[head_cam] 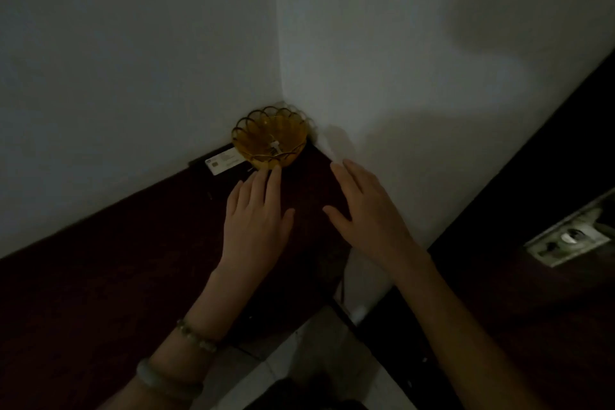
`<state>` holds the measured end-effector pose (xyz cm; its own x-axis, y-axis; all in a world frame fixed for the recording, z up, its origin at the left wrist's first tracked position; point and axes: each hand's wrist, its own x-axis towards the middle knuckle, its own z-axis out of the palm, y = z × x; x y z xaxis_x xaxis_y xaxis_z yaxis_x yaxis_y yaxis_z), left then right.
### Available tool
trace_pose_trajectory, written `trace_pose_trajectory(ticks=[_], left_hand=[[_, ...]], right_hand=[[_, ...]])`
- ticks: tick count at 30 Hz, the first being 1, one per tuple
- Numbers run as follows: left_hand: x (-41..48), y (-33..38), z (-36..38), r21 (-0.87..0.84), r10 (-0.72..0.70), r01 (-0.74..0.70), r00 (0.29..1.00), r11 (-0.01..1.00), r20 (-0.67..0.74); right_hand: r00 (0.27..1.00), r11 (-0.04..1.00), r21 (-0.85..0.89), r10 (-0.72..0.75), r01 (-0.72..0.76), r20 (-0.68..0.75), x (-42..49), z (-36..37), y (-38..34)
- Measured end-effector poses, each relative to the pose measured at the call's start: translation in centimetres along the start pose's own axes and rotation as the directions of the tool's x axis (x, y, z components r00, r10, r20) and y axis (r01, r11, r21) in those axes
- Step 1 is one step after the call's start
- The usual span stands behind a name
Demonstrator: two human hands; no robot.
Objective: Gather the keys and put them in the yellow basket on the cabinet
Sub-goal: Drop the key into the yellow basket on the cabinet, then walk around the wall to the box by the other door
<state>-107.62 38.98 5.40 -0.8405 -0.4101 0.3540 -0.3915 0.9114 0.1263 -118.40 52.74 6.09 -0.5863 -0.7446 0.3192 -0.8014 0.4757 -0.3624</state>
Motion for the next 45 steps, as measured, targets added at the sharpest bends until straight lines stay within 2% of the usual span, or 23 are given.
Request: trace_pose_trajectory(ticks=[6,11,16,22,28,34,39,45], left_hand=[[0.4,3.4,-0.5,-0.079,0.233,-0.233,0.972,0.969,-0.02],[-0.7,6.0,-0.7,-0.184,0.448,-0.443,0.894,0.877,-0.014],[-3.9,9.2,-0.5,-0.292,0.664,-0.647,0.746,0.704,-0.051],[-10.6,13.8,-1.2,-0.404,0.856,-0.82,0.495,0.405,-0.147],[-18.9,17.8,-3.7,-0.504,0.941,-0.854,0.263,0.125,-0.213],[-27.4,20.8,-7.6,-0.526,0.956,-0.836,0.011,-0.153,-0.295],[-34.3,23.2,-10.8,-0.506,0.933,-0.808,-0.14,-0.302,-0.332],[-44.5,26.7,-15.0,-0.487,0.881,-0.75,-0.276,-0.447,-0.384]], right_hand=[[0.982,0.983,-0.054,0.17,-0.175,-0.086,-4.7,-2.9,0.3],[0.916,0.918,-0.13,0.346,-0.375,-0.202,-9.7,-4.5,-0.8],[0.778,0.788,-0.135,0.537,-0.6,-0.326,-16.6,-5.5,-3.4],[0.56,0.554,-0.163,0.689,-0.816,-0.461,-27.1,-6.5,-9.3],[0.307,0.278,-0.139,0.765,-0.95,-0.567,-36.1,-6.7,-16.6],[0.049,0.02,-0.05,0.728,-0.999,-0.683,-43.7,-7.8,-23.3],[-0.083,-0.1,0.019,0.684,-0.995,-0.725,-49.9,-8.7,-27.4],[-0.213,-0.242,0.073,0.626,-0.968,-0.75,-59.1,-10.1,-32.3]])
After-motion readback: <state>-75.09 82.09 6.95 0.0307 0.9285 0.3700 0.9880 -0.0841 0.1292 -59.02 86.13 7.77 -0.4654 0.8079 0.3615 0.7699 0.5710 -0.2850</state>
